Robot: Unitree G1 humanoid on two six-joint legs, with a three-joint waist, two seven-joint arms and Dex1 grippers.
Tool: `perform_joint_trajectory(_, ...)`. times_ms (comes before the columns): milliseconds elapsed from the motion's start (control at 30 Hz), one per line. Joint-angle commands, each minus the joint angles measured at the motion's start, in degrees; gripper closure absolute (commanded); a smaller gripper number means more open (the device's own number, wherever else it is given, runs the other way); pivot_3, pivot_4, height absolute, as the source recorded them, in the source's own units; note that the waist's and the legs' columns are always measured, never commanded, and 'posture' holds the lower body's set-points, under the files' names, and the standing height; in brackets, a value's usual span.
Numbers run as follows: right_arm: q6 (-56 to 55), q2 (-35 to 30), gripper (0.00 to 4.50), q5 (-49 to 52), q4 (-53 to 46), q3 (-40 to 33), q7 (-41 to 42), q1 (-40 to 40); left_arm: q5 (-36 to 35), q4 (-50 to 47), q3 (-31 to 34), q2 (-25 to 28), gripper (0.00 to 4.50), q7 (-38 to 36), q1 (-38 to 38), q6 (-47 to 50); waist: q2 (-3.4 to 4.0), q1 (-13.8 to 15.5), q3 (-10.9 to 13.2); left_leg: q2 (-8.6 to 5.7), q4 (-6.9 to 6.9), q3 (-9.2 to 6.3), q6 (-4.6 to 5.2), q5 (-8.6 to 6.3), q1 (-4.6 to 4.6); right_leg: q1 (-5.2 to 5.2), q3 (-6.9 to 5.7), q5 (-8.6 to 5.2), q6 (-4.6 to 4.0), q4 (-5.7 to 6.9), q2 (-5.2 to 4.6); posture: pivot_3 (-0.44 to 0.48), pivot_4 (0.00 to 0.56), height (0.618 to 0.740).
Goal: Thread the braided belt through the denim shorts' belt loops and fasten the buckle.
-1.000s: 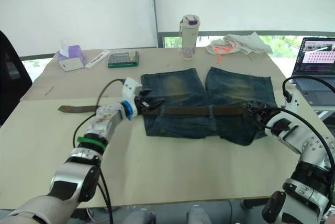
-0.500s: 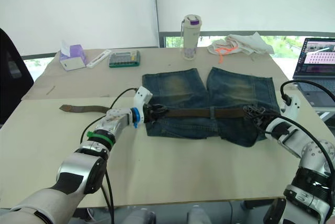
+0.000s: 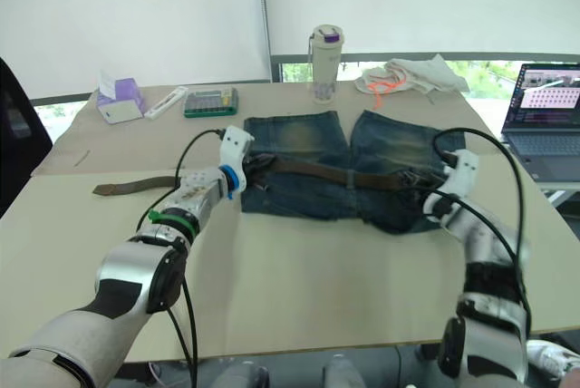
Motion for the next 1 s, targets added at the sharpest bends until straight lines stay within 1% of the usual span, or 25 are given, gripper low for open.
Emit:
perform_joint_trajectory(33,-12.9,0.1,4.15,-4.8,10.9,2.0,1.4,-6.8,1.8,0.3,1.2,1.4,4.5,8.1,-4.7,-3.2,0.0,0.0,0.0,0.0,-0.01,-0.01,0.0,0.0,-0.01,0.0,0.0,0.0,0.0,0.0,0.0,0.0,0.15,0.74)
perform_joint_trajectory(133,-23.8,0.7,4.15,-8.7,21.2,3.4,-0.1,-12.4,2.9,0.9,1.5,1.6,4.5,11.0,-6.7,-4.0,0.0,0.0,0.0,0.0,-0.05,-0.03,0.0,0.0,-0.01,-0.02,0.0,0.01,-0.01,0.12,0.0,0.0,0.15,0.74)
perform_joint_trajectory(200,-30.0,0.6,4.15,-11.0,25.5,4.6,-0.1,-14.4,3.0,1.0,1.9,1.8,4.5,10.6,-7.4,-5.0,0.0,0.1,0.0,-0.02,-0.06,-0.04,-0.01,0.0,-0.01,-0.05,0.0,0.01,-0.01,0.41,-0.03,0.0,0.15,0.74)
perform_joint_trajectory(267,-34.6,0.1,4.15,-12.1,27.3,5.2,1.7,-15.2,3.2,0.8,2.0,2.3,4.5,8.8,-7.4,-6.4,0.0,0.2,0.0,-0.04,-0.07,-0.05,-0.01,0.0,-0.02,-0.06,0.0,0.01,-0.01,0.41,-0.05,0.0,0.15,0.74)
perform_joint_trajectory(367,-43.8,-1.9,4.15,-12.8,24.7,5.4,6.9,-12.7,2.4,-0.3,2.4,3.9,4.5,0.9,-5.9,-11.2,0.01,0.2,0.0,-0.07,-0.06,-0.05,-0.04,0.02,-0.08,-0.08,-0.01,0.01,-0.01,0.39,-0.06,0.0,0.15,0.74)
perform_joint_trajectory(433,-51.8,-3.8,4.15,-15.5,22.7,7.4,10.1,-9.2,2.5,-1.0,2.2,5.1,4.5,-4.0,-4.3,-14.6,0.01,0.3,0.0,-0.07,-0.06,-0.05,-0.05,0.03,-0.08,-0.07,-0.02,0.01,-0.01,0.39,-0.06,0.0,0.15,0.74)
perform_joint_trajectory(467,-63.9,-7.3,4.15,-21.3,20.8,10.8,10.4,-4.3,2.8,-2.0,1.6,6.9,4.5,-8.0,-1.7,-18.1,0.02,0.3,0.0,-0.08,-0.06,-0.06,-0.06,0.03,-0.07,-0.06,-0.04,0.0,0.0,0.4,-0.06,0.0,0.15,0.74)
perform_joint_trajectory(500,-72.7,-9.7,4.15,-25.4,19.7,13.2,10.2,-1.0,3.0,-2.6,1.2,8.1,4.5,-10.8,0.1,-20.5,0.05,0.5,0.0,-0.09,-0.07,-0.06,-0.06,0.03,-0.06,-0.04,-0.05,0.0,0.0,0.36,-0.07,0.0,0.15,0.74)
perform_joint_trajectory(567,-83.8,-12.9,4.15,-30.8,19.4,16.6,8.8,2.7,3.3,-3.5,0.7,9.4,4.5,-14.1,2.3,-24.2,0.05,0.1,0.0,-0.1,-0.11,-0.04,-0.06,0.02,0.03,0.0,-0.06,-0.04,0.07,0.41,-0.08,0.0,0.15,0.74)
perform_joint_trajectory(667,-100.0,-16.4,4.15,-36.1,21.0,19.0,6.1,6.7,4.2,-4.8,-1.4,10.8,4.5,-20.9,6.8,-30.9,0.01,-0.3,0.0,-0.09,-0.11,0.02,-0.08,0.04,0.03,-0.04,-0.01,-0.04,0.06,0.38,-0.06,0.0,0.15,0.74)
perform_joint_trajectory(767,-109.7,-18.5,4.15,-40.8,23.6,20.5,2.7,8.3,5.8,-5.6,-3.6,12.3,4.5,-25.5,10.9,-36.5,0.0,-0.4,0.0,-0.07,-0.08,0.06,-0.12,0.07,0.13,0.01,0.05,-0.05,0.06,0.23,-0.05,0.0,0.15,0.74)
perform_joint_trajectory(833,-114.0,-19.6,4.15,-43.6,25.3,21.8,1.2,8.7,6.9,-6.0,-5.5,13.7,4.5,-29.1,13.5,-40.2,0.0,-0.4,0.0,-0.04,-0.1,0.08,-0.12,0.07,0.21,0.1,0.07,-0.05,0.05,0.1,-0.03,0.0,0.15,0.74)
perform_joint_trajectory(933,-120.8,-21.0,4.15,-47.2,25.3,22.6,-1.0,9.0,6.0,-6.2,-6.0,15.2,3.43,-33.9,15.5,-41.3,0.0,-0.3,0.0,-0.04,-0.1,0.1,-0.12,0.07,0.22,0.13,0.09,-0.04,0.04,0.03,-0.04,0.0,0.15,0.74)
perform_joint_trajectory(1000,-123.5,-22.3,4.15,-49.0,24.2,23.1,-1.8,9.9,4.8,-6.4,-5.7,16.2,2.82,-37.8,16.7,-40.6,0.0,-0.2,0.0,-0.04,-0.08,0.11,-0.11,0.07,0.19,0.13,0.1,-0.04,0.04,0.03,-0.04,0.0,0.15,0.74)
